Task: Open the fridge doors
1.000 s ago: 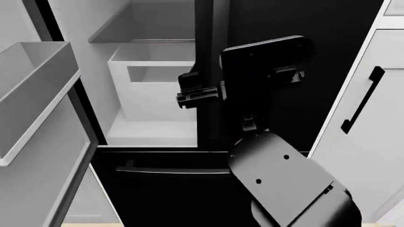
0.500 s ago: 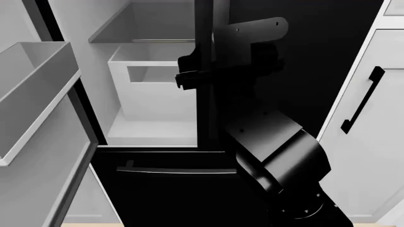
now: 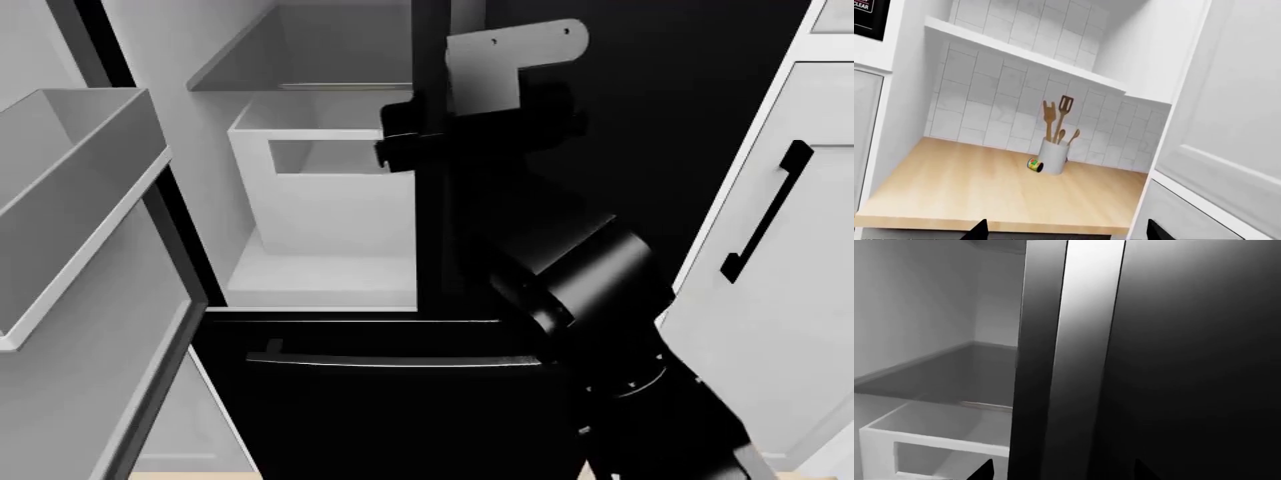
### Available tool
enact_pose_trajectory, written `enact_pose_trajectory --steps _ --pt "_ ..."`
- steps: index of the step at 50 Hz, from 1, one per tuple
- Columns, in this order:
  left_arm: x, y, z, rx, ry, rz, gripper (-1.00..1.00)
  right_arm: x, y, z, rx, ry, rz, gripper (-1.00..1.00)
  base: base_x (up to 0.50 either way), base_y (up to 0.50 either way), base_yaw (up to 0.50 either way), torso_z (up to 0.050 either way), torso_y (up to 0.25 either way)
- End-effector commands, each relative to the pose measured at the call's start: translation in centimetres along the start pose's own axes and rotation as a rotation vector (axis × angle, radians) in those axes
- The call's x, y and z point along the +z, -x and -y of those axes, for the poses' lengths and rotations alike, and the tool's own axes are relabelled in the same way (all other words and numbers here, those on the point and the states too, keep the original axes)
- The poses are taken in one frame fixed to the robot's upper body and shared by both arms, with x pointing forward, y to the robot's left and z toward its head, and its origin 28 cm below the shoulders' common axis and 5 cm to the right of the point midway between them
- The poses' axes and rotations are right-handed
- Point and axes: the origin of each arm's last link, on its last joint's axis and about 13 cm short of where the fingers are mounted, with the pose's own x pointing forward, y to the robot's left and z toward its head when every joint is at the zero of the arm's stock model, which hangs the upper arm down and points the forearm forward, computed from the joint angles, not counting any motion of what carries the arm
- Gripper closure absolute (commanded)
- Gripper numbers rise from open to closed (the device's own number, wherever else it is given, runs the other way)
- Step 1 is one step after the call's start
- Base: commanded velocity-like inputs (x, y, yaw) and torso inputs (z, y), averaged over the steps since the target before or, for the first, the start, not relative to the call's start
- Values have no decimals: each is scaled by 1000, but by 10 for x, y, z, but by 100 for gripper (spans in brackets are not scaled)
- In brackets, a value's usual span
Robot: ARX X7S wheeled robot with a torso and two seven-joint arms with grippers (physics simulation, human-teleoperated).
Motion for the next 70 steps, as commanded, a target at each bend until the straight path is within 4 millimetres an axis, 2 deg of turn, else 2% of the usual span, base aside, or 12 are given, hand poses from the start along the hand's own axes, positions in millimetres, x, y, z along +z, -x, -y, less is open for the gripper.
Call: enact_pose_trajectory --steps 1,10,36,45,46,64,67,70 --pt "-2 0 -2 2 -4 -3 -100 -8 -12 3 -20 -10 -43 -100 0 0 0 0 0" --pt "-2 1 -2 3 -3 -1 -100 -17 -19 4 -27 -7 -72 -100 0 0 0 0 0" --pt "-6 0 -2 1 -10 -7 -100 -23 -37 6 -35 12 -112 -100 0 0 0 0 0" --pt "-7 0 -5 6 -10 -9 -100 -22 -36 4 -26 10 -116 -100 0 0 0 0 0" --pt "-7 1 -5 6 -10 -10 -100 -22 -35 4 -31 16 -111 100 0 0 0 0 0" --pt "-9 1 -5 7 -11 -12 -100 -22 -31 5 -35 14 -101 100 0 0 0 1 0" --pt "-9 1 -5 6 -11 -12 -100 -19 -23 6 -50 24 -80 100 0 0 -1 0 0" --pt "-10 1 -6 8 -9 -14 -100 -16 -7 8 -74 31 -60 100 -3 0 -1 0 0"
